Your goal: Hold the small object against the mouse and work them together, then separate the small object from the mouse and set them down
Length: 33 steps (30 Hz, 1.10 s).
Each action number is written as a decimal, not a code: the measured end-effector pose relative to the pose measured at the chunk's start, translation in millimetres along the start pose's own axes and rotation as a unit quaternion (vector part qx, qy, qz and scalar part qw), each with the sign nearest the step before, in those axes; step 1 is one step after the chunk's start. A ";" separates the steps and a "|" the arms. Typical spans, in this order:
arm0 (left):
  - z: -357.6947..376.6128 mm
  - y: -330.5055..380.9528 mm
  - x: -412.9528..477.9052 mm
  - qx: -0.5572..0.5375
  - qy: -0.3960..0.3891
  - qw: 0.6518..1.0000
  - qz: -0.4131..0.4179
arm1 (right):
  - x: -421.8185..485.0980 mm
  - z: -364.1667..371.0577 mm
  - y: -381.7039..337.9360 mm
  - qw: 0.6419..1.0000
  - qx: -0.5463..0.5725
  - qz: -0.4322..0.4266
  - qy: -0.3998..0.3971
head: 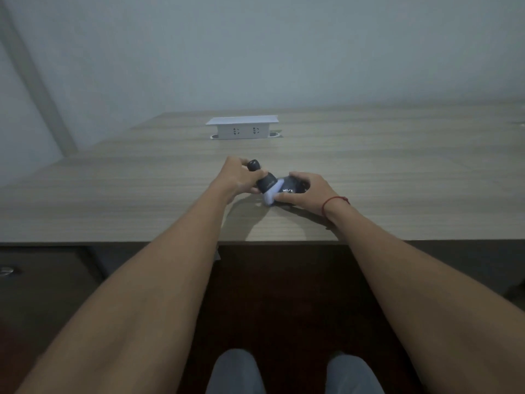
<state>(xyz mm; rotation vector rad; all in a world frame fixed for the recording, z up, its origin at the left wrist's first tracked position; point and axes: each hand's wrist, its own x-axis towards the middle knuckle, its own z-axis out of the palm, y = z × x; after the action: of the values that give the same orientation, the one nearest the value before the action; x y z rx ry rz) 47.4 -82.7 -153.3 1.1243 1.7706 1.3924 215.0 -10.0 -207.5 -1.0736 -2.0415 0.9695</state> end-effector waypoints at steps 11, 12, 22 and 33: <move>25.4 -10.0 14.8 0.050 0.141 0.988 0.047 | 6.1 -10.4 -16.5 0.999 0.025 0.001 -0.030; 22.0 -10.0 14.7 0.043 0.144 0.988 0.044 | 7.3 -13.0 -16.5 0.998 0.006 0.011 -0.055; 0.4 -14.7 2.5 0.032 0.148 0.988 0.041 | 16.4 -23.7 -23.8 0.926 -0.347 0.111 0.095; 1.8 -25.1 -6.2 0.002 0.163 0.986 0.016 | 3.4 -11.6 -15.3 0.975 -0.216 -0.026 -0.032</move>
<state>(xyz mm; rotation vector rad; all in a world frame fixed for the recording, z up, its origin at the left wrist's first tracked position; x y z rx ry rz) 45.6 -89.6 -178.2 0.9722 1.9867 1.6694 216.3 -9.5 -188.1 -1.2080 -2.3888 0.5480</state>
